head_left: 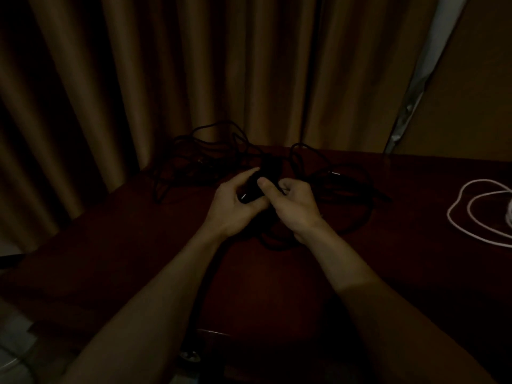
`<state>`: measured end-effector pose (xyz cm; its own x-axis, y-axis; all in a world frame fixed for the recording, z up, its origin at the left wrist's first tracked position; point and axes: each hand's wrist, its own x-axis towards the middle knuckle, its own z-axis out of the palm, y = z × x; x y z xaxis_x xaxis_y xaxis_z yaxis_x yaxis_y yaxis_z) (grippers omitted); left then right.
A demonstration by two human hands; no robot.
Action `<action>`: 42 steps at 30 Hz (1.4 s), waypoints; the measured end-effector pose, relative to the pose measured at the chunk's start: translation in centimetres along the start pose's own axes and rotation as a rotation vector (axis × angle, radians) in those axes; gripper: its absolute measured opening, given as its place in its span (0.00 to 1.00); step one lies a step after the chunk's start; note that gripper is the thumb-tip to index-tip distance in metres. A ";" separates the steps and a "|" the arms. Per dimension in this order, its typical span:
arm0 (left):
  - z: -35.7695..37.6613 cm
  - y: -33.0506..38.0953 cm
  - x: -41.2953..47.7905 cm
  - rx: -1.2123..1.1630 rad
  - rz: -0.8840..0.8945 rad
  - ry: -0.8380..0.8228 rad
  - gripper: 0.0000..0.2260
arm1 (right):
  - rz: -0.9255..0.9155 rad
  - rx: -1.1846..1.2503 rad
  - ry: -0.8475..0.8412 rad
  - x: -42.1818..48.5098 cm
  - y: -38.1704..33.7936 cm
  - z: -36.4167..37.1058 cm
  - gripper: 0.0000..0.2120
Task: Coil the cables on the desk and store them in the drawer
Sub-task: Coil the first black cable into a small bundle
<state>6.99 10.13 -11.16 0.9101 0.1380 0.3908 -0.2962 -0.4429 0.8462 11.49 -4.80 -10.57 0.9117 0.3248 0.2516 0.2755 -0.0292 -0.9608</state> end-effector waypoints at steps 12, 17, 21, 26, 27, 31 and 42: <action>-0.4 0.2 0.2 -0.234 -0.163 -0.146 0.08 | 0.065 -0.030 -0.094 0.9 1.3 -1.2 0.22; 0.5 -0.5 0.4 -0.081 -0.056 0.038 0.10 | 0.049 -0.184 0.047 0.8 0.8 -0.7 0.24; 0.5 -0.9 0.3 0.065 0.039 0.123 0.20 | 0.055 -0.163 -0.001 0.2 0.1 -0.2 0.13; 0.4 -0.7 0.2 0.091 0.026 0.131 0.21 | 0.036 -0.138 0.049 -0.1 0.2 0.1 0.20; 0.4 -0.5 0.2 0.057 0.006 0.125 0.20 | 0.036 -0.094 0.017 -0.1 0.2 -0.1 0.19; 0.4 0.3 0.0 -0.093 -0.068 -0.039 0.17 | 0.023 0.015 -0.109 -0.2 0.0 -0.8 0.17; 0.3 -0.2 0.0 0.019 0.081 0.051 0.09 | 0.033 -0.128 -0.094 0.0 0.0 0.5 0.18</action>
<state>7.20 9.94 -11.46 0.8671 0.1457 0.4764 -0.3626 -0.4712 0.8040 11.35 -4.30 -10.61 0.8900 0.4086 0.2026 0.2883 -0.1599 -0.9441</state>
